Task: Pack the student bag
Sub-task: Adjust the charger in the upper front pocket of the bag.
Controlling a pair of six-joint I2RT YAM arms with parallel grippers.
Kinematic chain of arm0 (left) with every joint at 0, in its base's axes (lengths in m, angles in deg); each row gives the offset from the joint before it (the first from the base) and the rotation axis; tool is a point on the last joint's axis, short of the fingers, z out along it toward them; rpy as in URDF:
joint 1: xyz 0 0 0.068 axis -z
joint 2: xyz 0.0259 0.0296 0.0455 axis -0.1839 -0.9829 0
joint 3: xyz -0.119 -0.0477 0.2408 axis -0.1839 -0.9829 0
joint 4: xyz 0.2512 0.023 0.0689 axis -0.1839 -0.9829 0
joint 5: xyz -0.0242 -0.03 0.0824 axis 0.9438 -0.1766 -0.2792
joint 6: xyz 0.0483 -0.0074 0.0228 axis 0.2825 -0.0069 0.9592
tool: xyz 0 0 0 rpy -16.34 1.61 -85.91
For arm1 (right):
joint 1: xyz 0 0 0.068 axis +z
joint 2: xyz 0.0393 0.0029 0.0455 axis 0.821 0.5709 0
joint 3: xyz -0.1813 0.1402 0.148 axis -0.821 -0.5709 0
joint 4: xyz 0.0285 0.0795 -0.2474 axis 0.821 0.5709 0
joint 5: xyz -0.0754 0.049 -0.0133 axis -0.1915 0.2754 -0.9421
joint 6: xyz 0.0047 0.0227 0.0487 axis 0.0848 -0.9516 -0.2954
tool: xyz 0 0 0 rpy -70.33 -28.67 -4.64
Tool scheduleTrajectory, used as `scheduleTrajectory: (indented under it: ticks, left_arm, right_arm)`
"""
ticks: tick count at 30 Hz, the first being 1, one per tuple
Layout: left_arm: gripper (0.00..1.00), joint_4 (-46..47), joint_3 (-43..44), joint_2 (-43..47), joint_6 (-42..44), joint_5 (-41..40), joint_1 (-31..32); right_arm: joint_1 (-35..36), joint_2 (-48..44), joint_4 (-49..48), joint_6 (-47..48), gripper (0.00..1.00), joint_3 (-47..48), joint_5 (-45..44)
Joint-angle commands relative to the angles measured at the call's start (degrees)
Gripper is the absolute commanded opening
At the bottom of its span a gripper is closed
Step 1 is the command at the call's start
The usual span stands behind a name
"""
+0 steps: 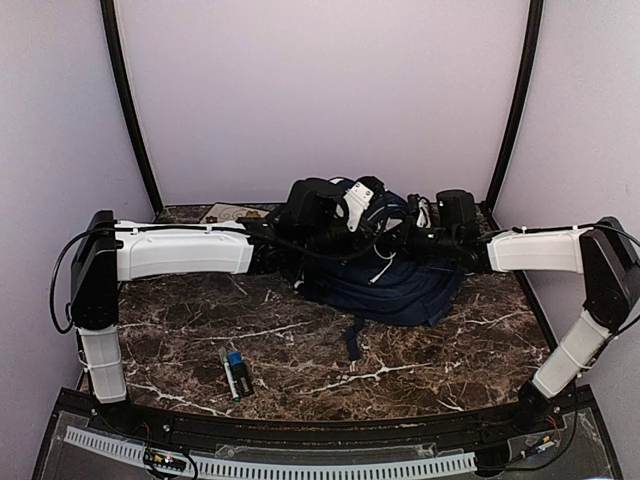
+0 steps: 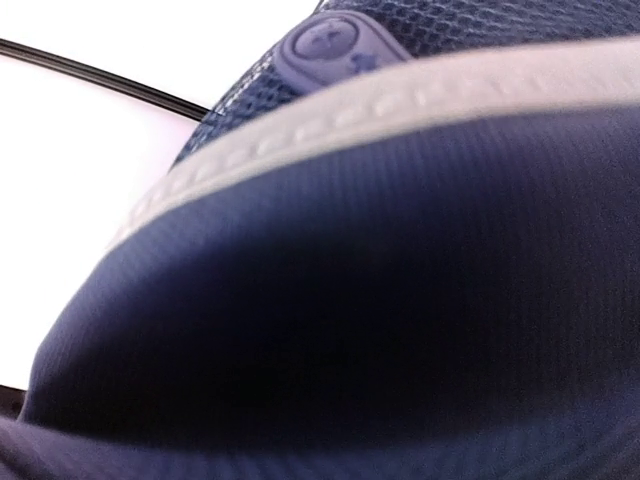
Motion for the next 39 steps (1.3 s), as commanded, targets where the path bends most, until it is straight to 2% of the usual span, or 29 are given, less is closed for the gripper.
scheduleTrajectory:
  ticks: [1,6,7,9,11,15,17,20,22,29,32,34,35,36,39]
  left_arm:
    - [0.00,3.81,-0.42,4.00,-1.11,3.70,0.82]
    - [0.00,3.45,-1.07,4.91,-0.65,2.58,0.80]
    - [0.00,3.40,-1.17,4.94,-0.63,2.42,0.77]
    - [0.00,3.32,-1.28,4.68,-0.53,1.82,0.75]
    - [0.00,2.57,-1.15,4.17,-0.65,-0.05,0.73]
    - [0.00,1.63,-1.05,3.59,-2.52,-1.39,-0.15]
    - [0.00,1.55,-0.78,3.25,-2.78,-1.18,-0.44]
    - [0.00,1.39,-0.29,2.88,-2.57,-0.96,-0.63]
    - [0.00,1.27,0.06,2.71,-2.48,-0.98,-0.72]
    - [0.00,0.59,0.12,2.90,-2.32,-0.92,-0.78]
    - [0.00,0.60,-0.12,3.01,-2.04,-1.07,-0.82]
    - [0.00,0.83,-0.13,2.96,-2.11,-0.91,-0.85]
    - [0.00,0.95,-0.06,2.92,-2.12,-0.83,-0.85]
    - [0.00,1.09,-0.04,2.97,-2.19,-0.68,-0.80]
    - [0.00,1.06,0.04,3.01,-2.21,-0.38,-0.80]
  right_arm:
    - [-1.69,4.65,-8.16,-1.61,0.00,2.63,-3.07]
    - [-4.21,6.34,-5.98,2.05,0.00,7.01,-12.37]
    - [-4.35,6.61,-4.07,3.53,0.04,8.46,-13.48]
    - [-4.36,6.69,-0.03,5.90,0.18,10.53,-14.35]
    - [-4.36,5.05,3.05,7.59,0.38,10.22,-14.80]
    - [-4.36,-0.46,10.26,12.17,0.67,8.03,-15.83]
    - [-4.28,-3.05,17.64,16.38,0.77,9.22,-16.09]
    - [-4.29,-5.99,27.05,21.40,0.87,10.78,-17.30]
    - [-4.36,-7.73,31.48,24.00,0.99,11.64,-17.66]
    - [-4.63,-11.78,44.54,29.21,1.00,15.02,-19.25]
    - [-3.57,-15.76,40.41,29.61,0.97,10.21,-13.66]
    - [-1.51,-17.94,34.25,28.29,0.87,5.64,-8.91]
    - [-0.63,-18.25,32.10,26.91,0.77,3.96,-8.77]
    - [0.01,-18.00,31.01,25.57,0.64,2.76,-9.42]
    - [0.83,-16.55,26.31,19.26,0.47,-0.01,-9.82]
